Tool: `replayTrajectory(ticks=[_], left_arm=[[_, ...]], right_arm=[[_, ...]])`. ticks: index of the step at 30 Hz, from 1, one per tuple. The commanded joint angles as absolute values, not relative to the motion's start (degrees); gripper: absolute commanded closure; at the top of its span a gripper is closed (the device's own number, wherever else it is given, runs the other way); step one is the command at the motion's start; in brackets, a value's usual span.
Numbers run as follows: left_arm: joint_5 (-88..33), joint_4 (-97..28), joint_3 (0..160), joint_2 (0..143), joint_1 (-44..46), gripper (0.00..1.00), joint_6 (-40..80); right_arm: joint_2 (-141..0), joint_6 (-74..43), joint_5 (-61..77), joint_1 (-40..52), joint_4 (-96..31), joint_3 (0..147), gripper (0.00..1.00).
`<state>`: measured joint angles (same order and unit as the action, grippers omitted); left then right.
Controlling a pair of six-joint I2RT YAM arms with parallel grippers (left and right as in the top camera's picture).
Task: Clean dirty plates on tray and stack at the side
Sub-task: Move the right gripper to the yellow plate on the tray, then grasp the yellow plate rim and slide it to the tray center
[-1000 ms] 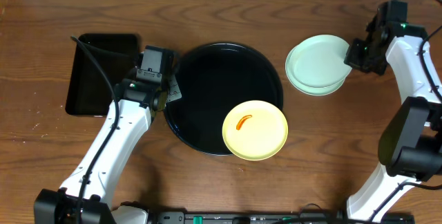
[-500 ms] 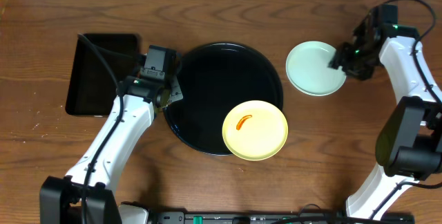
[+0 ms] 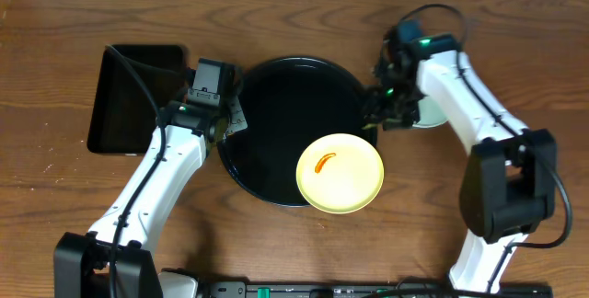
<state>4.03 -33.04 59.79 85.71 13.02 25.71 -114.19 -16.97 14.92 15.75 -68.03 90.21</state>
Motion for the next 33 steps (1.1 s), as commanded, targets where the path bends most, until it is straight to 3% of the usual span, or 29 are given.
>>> replayTrajectory(ticks=[1, 5, 11, 16, 18, 19, 20, 27, 33], left_arm=[[3.6, -32.9, 59.4, 85.9, 13.1, 0.92, 26.3], [3.6, -32.9, 59.4, 85.9, 13.1, 0.91, 26.3], [3.6, -32.8, 59.4, 85.9, 13.1, 0.92, 26.3], [3.6, -32.9, 59.4, 85.9, 13.1, 0.91, 26.3], [3.6, -32.9, 59.4, 85.9, 13.1, 0.92, 26.3], [3.6, -32.9, 59.4, 85.9, 13.1, 0.92, 26.3], [3.6, -32.9, 59.4, 85.9, 13.1, 0.92, 26.3], [3.4, -32.9, 59.4, 85.9, 13.1, 0.92, 26.3], [3.4, -32.9, 59.4, 85.9, 13.1, 0.92, 26.3]], right_arm=[[-114.1, -30.0, 1.8, 18.3, -71.1, 90.1, 0.55], [-114.0, -40.0, -5.8, 20.3, -77.7, 90.1, 0.6], [-112.5, -43.4, -5.9, 23.2, -81.5, 90.1, 0.67], [-105.9, -47.1, -7.4, 27.2, -82.5, 90.1, 0.64], [-102.3, -48.9, -9.5, 29.1, -82.7, 90.1, 0.58], [-100.8, -50.2, -10.8, 30.1, -82.7, 89.9, 0.45], [-99.1, -51.6, -12.1, 31.2, -82.6, 89.4, 0.01], [-96.3, -57.1, -10.1, 37.7, -78.2, 80.3, 0.01], [-96.3, -60.4, 0.7, 41.3, -67.5, 70.1, 0.01]])
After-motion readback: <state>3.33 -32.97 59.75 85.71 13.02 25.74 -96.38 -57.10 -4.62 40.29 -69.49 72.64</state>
